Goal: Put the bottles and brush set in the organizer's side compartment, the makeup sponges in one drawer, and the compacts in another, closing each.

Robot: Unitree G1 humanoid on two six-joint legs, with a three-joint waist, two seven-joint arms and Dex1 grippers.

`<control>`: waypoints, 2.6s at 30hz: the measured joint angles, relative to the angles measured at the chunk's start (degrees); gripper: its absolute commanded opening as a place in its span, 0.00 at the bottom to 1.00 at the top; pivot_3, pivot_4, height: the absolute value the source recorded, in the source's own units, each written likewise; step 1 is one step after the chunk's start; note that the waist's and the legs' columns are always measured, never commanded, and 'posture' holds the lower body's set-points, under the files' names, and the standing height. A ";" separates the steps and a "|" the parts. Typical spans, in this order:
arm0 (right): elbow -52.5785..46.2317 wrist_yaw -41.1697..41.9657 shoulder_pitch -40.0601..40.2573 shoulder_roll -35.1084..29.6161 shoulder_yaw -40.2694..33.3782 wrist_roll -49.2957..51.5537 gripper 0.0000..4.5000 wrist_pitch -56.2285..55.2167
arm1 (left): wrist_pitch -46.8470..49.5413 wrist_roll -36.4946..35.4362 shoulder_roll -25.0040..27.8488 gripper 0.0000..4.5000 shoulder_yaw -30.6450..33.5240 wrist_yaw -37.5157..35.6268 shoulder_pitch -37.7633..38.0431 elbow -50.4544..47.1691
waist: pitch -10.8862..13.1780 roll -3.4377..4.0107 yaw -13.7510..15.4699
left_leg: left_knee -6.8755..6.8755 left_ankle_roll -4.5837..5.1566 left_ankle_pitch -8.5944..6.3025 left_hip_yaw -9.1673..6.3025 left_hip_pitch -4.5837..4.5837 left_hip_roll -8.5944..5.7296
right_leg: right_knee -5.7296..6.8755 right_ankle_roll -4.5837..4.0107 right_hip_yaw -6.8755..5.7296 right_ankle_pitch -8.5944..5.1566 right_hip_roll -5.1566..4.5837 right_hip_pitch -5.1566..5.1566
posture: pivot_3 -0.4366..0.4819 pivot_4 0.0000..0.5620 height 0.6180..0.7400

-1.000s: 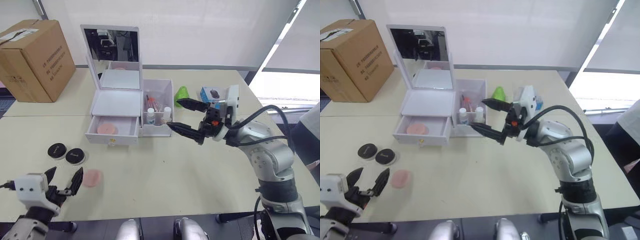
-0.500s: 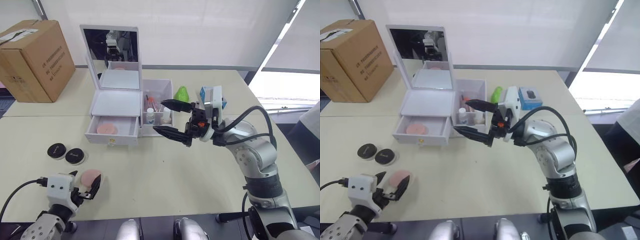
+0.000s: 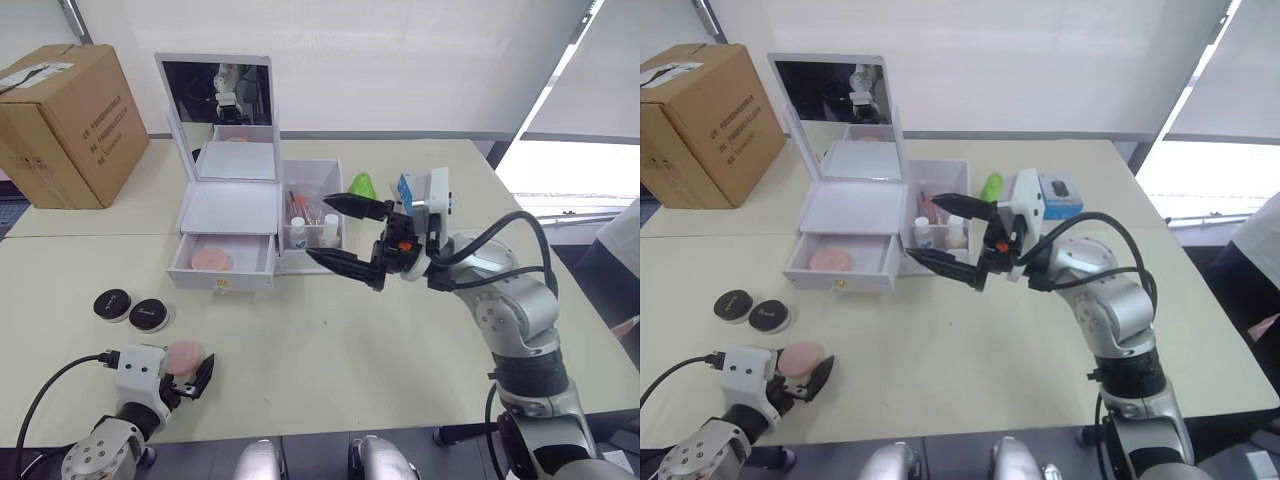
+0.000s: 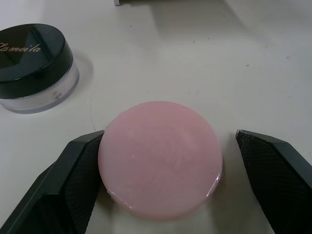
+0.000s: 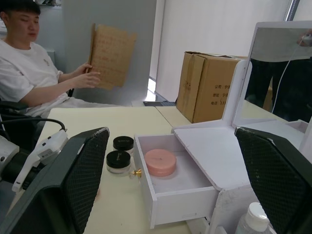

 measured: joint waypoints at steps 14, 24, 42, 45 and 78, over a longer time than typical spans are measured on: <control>-0.38 -1.04 0.02 -0.18 0.01 0.00 1.00 0.36 | 9.64 -2.84 1.80 0.66 2.40 2.56 -0.46 -4.67 | 0.02 0.04 -0.16 | 0.00 0.00 0.00 -0.14 0.01 -0.01 | -0.02 -0.05 0.12 -0.02 0.14 -0.02 | 0.48 0.27 1.00; -0.38 -1.23 0.03 -0.18 0.05 -0.06 1.00 0.39 | 7.15 -2.02 1.10 0.66 4.66 3.44 -1.58 -3.60 | 0.05 -0.02 -0.04 | 0.00 0.00 0.00 -0.16 -0.03 0.01 | -0.01 -0.09 0.08 -0.02 0.14 -0.07 | 0.48 0.27 1.00; -1.86 -3.51 0.90 0.41 1.72 -0.98 1.00 0.89 | 13.08 -20.29 27.39 0.66 12.81 -12.20 -37.00 5.09 | 0.12 -0.17 0.06 | 0.00 -0.01 0.02 -0.29 -0.04 -0.06 | 0.00 -0.25 -0.01 0.09 0.23 0.05 | 0.48 0.27 1.00; -2.51 -4.52 1.35 0.32 1.53 -1.06 1.00 0.90 | 13.27 -21.73 31.46 0.66 6.17 -20.72 -40.22 9.55 | 0.12 -0.18 -0.30 | -0.01 0.00 0.02 -0.36 -0.02 -0.03 | 0.02 -0.45 0.05 0.18 0.36 0.02 | 0.48 0.27 1.00; -8.84 -12.60 7.09 0.37 1.13 -1.22 1.00 0.90 | 4.59 -7.87 27.25 0.99 -18.02 -40.08 -60.14 33.10 | 0.10 -0.35 0.20 | 0.00 0.04 0.05 -0.35 -0.08 -0.06 | 0.01 -0.13 0.14 0.01 0.36 0.06 | 0.48 0.27 1.00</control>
